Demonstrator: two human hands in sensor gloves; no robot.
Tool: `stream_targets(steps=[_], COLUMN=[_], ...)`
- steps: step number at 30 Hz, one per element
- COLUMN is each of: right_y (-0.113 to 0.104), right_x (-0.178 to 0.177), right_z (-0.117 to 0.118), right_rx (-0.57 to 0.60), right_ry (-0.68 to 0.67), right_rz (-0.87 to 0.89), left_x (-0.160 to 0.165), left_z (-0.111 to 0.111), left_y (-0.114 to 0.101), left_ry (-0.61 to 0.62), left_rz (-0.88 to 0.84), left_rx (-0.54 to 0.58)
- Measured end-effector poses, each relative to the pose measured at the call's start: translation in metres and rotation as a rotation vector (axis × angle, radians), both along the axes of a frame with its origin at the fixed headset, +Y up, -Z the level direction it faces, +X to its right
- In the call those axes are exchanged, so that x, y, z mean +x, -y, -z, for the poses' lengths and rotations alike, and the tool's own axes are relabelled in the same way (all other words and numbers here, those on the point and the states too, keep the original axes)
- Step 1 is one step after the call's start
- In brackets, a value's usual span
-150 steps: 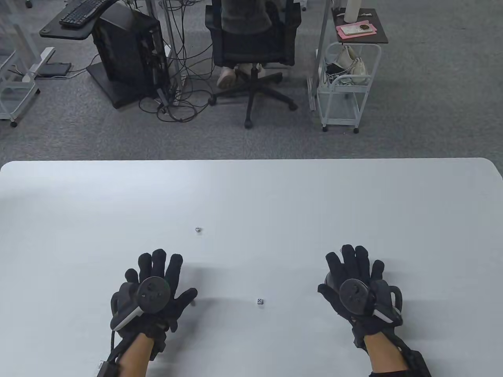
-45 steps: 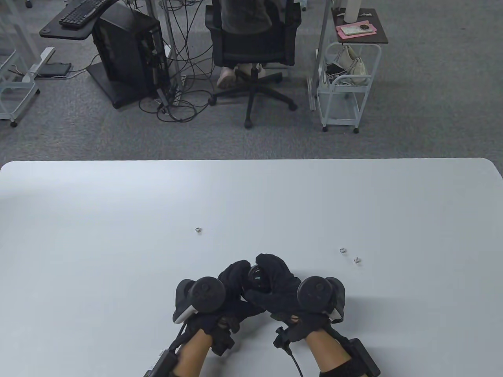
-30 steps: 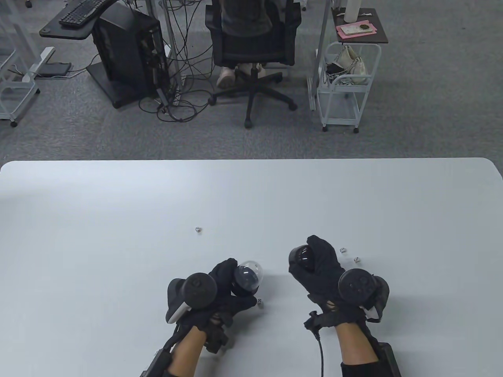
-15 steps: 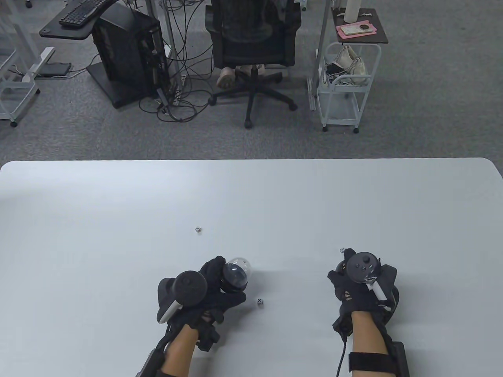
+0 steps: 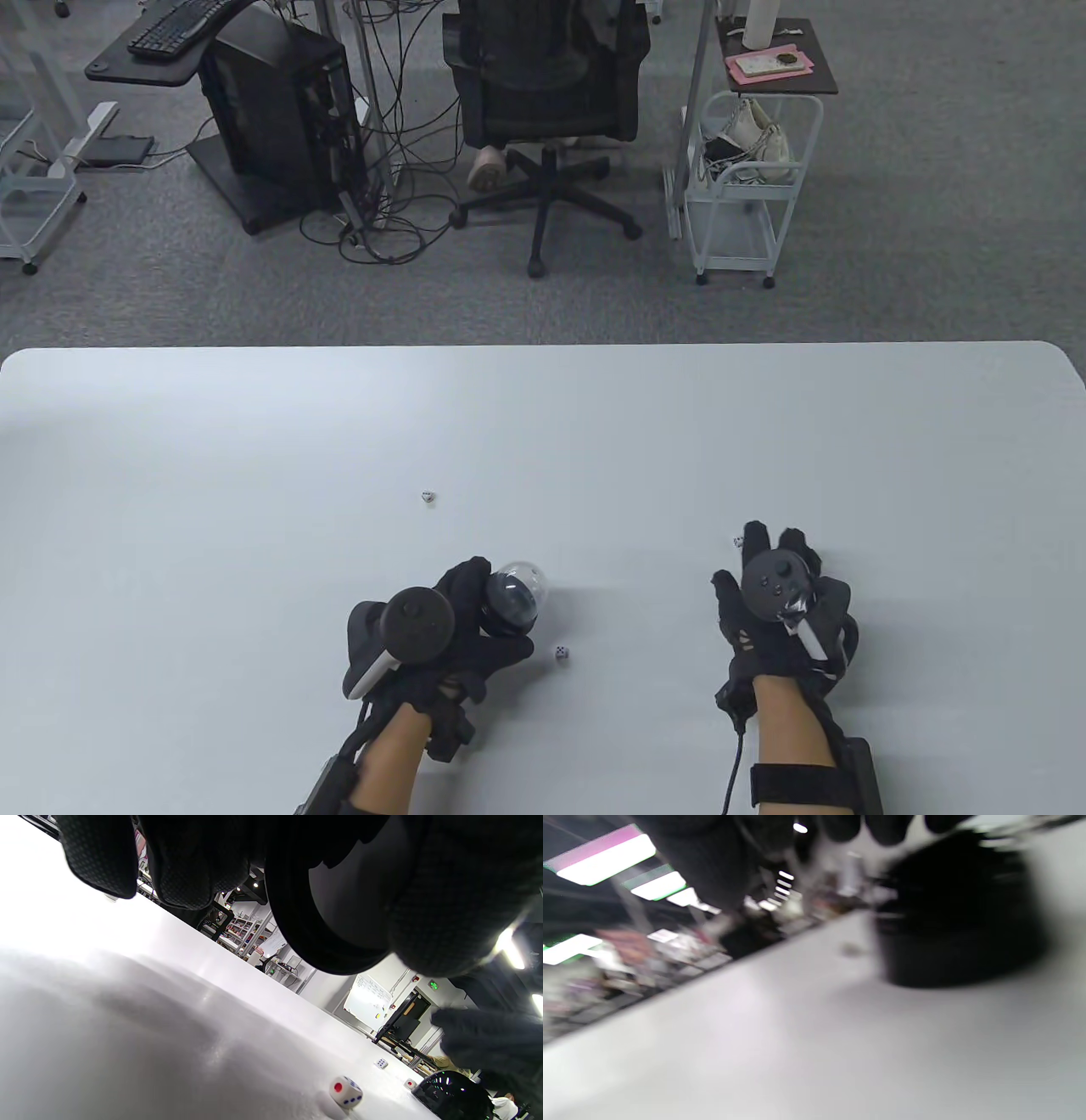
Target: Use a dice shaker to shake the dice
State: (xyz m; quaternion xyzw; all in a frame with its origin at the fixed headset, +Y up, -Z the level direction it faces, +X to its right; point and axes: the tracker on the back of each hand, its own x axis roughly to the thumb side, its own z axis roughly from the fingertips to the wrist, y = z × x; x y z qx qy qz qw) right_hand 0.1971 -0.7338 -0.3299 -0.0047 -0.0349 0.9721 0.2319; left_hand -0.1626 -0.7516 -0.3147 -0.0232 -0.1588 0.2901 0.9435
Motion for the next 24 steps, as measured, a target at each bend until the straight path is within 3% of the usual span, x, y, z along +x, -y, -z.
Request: stream_targets(steps=[3,10,15,24], right_y=[-0.01,-0.02,-0.013,0.001], right_x=[-0.034,-0.093,-0.115,-0.116], right_z=[-0.008,-0.031,-0.038,-0.03], right_rx=[0.188,0.316,0.186,0.054], right_ry=[-0.199,-0.459,-0.595,-0.652], right_rz=[0.048,-0.055,0.086,0.292], left_x=[0.004,0.013,0.025,0.034], left_z=[-0.001,-0.004,-0.007,-0.01], left_y=[0.0,-0.001,-0.002,-0.002], left_ry=[0.014,0.039,0.107,0.152], left_rz=[0.009,0.037,0.059,0.067], left_rx=[-0.003,0.01,0.015,0.008])
